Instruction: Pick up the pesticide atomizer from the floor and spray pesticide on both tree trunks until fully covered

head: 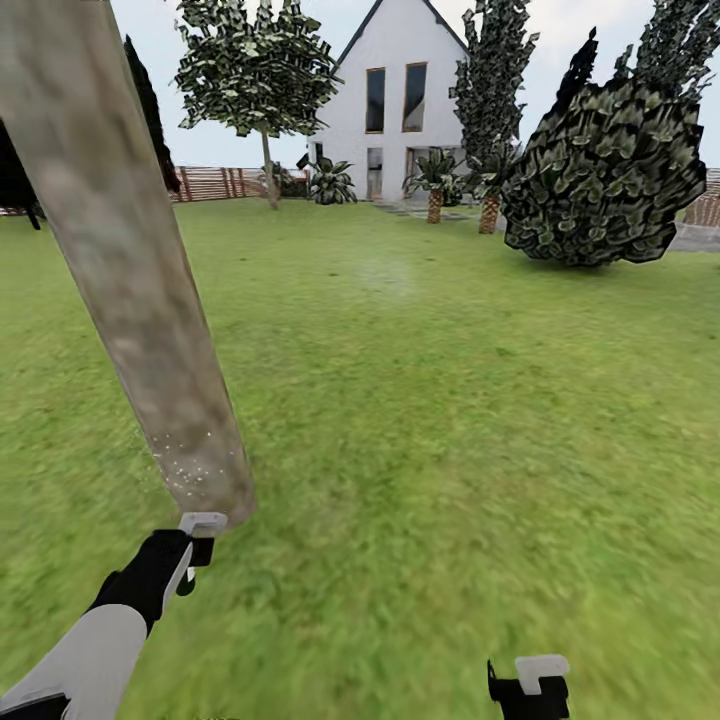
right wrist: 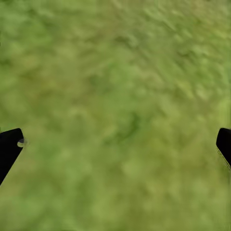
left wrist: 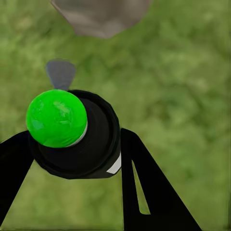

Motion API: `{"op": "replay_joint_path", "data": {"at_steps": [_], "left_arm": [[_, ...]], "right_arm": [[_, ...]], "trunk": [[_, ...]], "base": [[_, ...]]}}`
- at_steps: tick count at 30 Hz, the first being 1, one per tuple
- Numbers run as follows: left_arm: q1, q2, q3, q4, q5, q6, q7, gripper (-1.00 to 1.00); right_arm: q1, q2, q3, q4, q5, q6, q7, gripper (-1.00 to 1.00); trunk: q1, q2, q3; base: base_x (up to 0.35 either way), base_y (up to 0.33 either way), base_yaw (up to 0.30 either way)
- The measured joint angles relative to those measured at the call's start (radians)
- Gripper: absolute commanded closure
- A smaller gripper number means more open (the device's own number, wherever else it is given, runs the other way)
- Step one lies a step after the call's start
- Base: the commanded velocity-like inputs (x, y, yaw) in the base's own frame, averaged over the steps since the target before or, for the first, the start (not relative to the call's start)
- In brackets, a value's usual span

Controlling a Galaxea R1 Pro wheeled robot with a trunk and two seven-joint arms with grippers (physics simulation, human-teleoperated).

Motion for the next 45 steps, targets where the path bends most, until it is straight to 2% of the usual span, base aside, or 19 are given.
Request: {"op": "replay_joint_path", "data": {"at_steps": [6,20,45], "left_arm": [[0.0,0.0,0.0,-0.001,0.0,0.0,0.0,1.0],[0.0,0.0,0.0,-0.002,0.0,0.0,0.0,1.0],[0.0,-0.005,0.002,0.001,0.002,-0.003,-0.003,1.0]], "right_arm": [[0.0,0.001,0.001,0.0,0.001,0.0,0.001,-1.0],[0.0,0.0,0.0,0.0,0.002,0.0,0.001,-1.0],[0.0,0.001,0.0,0.0,0.002,0.0,0.001,-1.0]], "trunk": [[0.0,0.0,0.0],[0.0,0.0,0.0],[0.0,0.0,0.0]], "base": [[0.081,-0.265,0.26],[0.086,-0.265,0.015],[0.095,-0.265,0.273]]}}
